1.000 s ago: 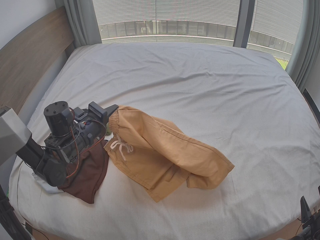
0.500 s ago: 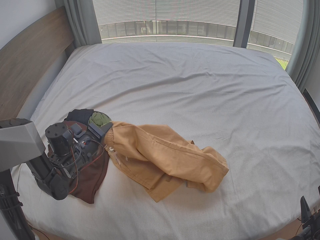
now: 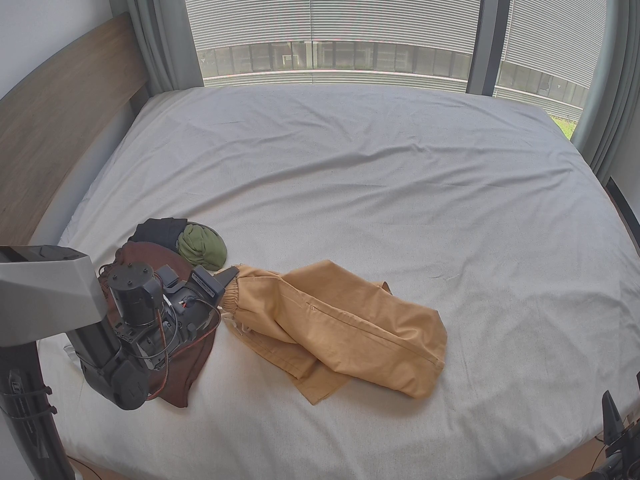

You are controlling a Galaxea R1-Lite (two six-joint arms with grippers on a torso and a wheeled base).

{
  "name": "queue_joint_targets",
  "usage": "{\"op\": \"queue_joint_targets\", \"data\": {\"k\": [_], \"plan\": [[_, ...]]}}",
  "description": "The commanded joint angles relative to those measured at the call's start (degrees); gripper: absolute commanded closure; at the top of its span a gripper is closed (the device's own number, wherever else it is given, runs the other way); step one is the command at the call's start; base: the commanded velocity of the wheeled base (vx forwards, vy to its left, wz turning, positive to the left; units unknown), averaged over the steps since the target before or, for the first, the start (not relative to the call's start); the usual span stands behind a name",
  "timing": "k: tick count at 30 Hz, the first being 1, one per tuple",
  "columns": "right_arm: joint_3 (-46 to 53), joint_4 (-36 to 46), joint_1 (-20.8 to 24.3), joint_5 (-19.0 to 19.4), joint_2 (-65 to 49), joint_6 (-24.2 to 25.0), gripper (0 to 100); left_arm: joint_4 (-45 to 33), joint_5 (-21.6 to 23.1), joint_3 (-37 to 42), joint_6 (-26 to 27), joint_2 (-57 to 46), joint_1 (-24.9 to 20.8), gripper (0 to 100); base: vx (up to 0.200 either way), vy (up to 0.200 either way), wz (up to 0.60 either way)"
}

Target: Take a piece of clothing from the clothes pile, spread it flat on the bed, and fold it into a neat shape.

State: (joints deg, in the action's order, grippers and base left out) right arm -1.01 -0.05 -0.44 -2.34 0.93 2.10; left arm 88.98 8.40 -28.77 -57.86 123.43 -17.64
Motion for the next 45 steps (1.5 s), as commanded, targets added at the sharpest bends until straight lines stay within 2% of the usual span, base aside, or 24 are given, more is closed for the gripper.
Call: {"op": "queue_joint_targets", "data": {"k": [1,6,9,12,15,19,21,22,23,24,25,27,31,34,36,40,45], "plan": [[0.92,-0.13,0.0,-0.21,-0.57,0.1,0,-0.03,-0.05,0.12,0.02,0.06,-0.03,100,0.0,0.0,0.0],[0.05,-2.06,-0.09,-0.47,-0.57,0.8,0,-0.03,0.13,1.52,1.17,-1.26,-0.03,100,0.0,0.0,0.0],[-8.74,-7.69,-0.44,-0.38,1.27,1.77,0,-0.03,0.13,2.14,2.4,-1.35,-0.11,100,0.0,0.0,0.0],[-14.19,-5.4,0.97,1.46,8.74,1.77,0,-0.03,0.65,2.75,4.86,-1.35,-0.2,100,0.0,0.0,0.0],[-15.51,-4.7,5.01,4.36,14.37,1.86,0,-0.03,0.74,3.63,5.83,-1.53,-0.55,100,0.0,0.0,0.0],[-22.45,-5.05,15.12,5.33,27.37,2.56,0,-0.03,0.74,3.81,5.91,-2.58,-0.64,100,0.0,0.0,0.0],[-26.32,-5.14,18.46,6.21,32.74,5.2,0,-0.03,0.65,3.81,5.91,-3.2,-0.99,100,0.0,0.0,0.0],[-28.61,-5.05,19.51,7.79,35.72,8.19,0,-0.03,0.65,3.81,5.91,-3.63,-0.99,100,0.0,0.0,0.0],[-30.28,-5.05,19.95,9.46,37.75,10.3,0,-0.03,0.65,3.81,5.83,-4.07,-0.99,100,0.0,0.0,0.0],[-30.28,-5.05,19.95,9.46,37.75,10.3,0,-0.03,0.65,3.81,5.83,-4.07,-0.99,100,0.0,0.0,0.0],[-32.91,-5.05,20.13,12.45,42.67,12.32,0,-0.03,0.74,3.81,5.83,-4.51,-0.99,100,0.0,0.0,0.0],[-34.32,-5.31,20.13,14.12,48.03,12.41,0,-0.03,0.74,3.72,5.91,-4.95,-1.26,100,0.0,0.0,0.0],[-34.06,-9.27,20.3,14.56,55.85,12.76,0,-0.03,1.53,2.84,5.83,-7.15,-1.34,100,0.0,0.0,0.0],[-32.65,-12.61,20.21,15.61,59.98,13.11,0,-0.03,6.72,2.84,6.09,-8.12,-1.7,100,0.0,0.0,0.0],[-31.95,-14.19,19.86,16.84,62.62,13.81,0,-0.03,8.12,3.46,6.62,-8.82,-1.52,100,0.0,0.0,0.0],[-29.05,-18.41,19.77,17.9,68.16,15.57,0,-0.03,7.95,3.81,6.88,-9.61,-1.17,100,0.0,0.0,0.0],[-25.62,-27.81,19.42,18.16,77.3,16.71,0,-0.12,7.95,3.98,6.97,-9.0,-0.91,100,0.0,0.0,0.0]]}}
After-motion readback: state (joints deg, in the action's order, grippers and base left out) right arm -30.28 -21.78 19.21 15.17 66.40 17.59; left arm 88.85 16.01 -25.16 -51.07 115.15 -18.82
